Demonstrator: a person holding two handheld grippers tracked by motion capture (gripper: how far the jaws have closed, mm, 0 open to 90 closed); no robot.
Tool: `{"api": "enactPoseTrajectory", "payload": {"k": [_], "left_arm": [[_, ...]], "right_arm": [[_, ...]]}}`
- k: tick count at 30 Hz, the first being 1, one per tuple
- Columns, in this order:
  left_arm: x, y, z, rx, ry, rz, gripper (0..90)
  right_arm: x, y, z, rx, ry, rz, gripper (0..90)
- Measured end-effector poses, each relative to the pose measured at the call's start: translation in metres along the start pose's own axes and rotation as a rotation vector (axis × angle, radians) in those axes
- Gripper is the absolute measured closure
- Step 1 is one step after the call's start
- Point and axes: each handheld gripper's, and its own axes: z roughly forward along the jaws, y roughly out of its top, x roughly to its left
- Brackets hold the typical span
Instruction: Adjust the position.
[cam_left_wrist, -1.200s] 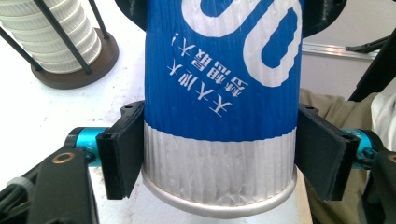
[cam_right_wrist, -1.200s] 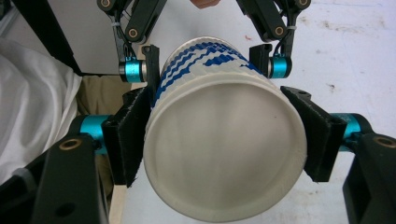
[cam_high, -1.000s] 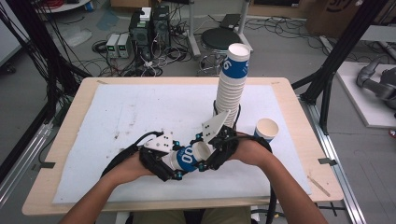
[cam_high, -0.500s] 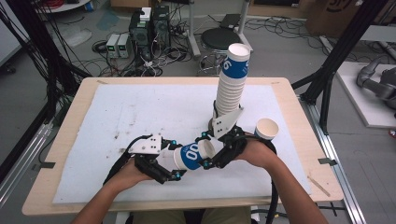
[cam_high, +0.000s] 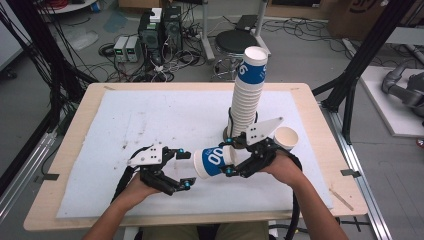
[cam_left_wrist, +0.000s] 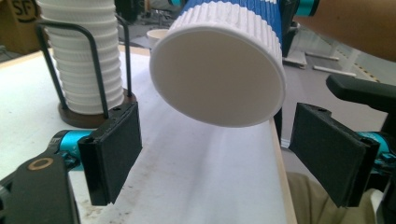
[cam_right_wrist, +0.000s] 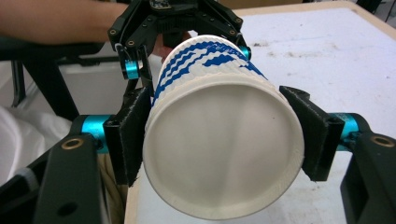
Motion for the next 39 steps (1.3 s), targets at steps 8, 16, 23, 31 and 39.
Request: {"api": "enactPoseTrajectory", "payload": {"k": [8, 16, 23, 31, 39], "left_arm": [[0.0, 0.002, 0.0, -0.072, 0.007, -0.005, 16.1], [-0.003, 0.006, 0.004, -0.103, -0.013, 0.008, 15.7], [-0.003, 0.009, 0.01, -0.125, -0.012, 0.009, 15.7], [-0.004, 0.011, 0.017, -0.149, -0.039, 0.006, 15.2], [-0.004, 0.012, 0.019, -0.16, -0.072, -0.005, 15.2]], "right_arm": [[0.0, -0.015, -0.003, -0.078, -0.013, 0.046, 29.5], [0.001, -0.027, -0.003, -0.15, -0.008, 0.075, 29.5], [0.002, -0.03, -0.002, -0.201, 0.013, 0.093, 29.5], [0.002, -0.029, 0.004, -0.248, 0.053, 0.101, 29.5], [0.001, -0.028, 0.009, -0.254, 0.089, 0.115, 29.5]]}}
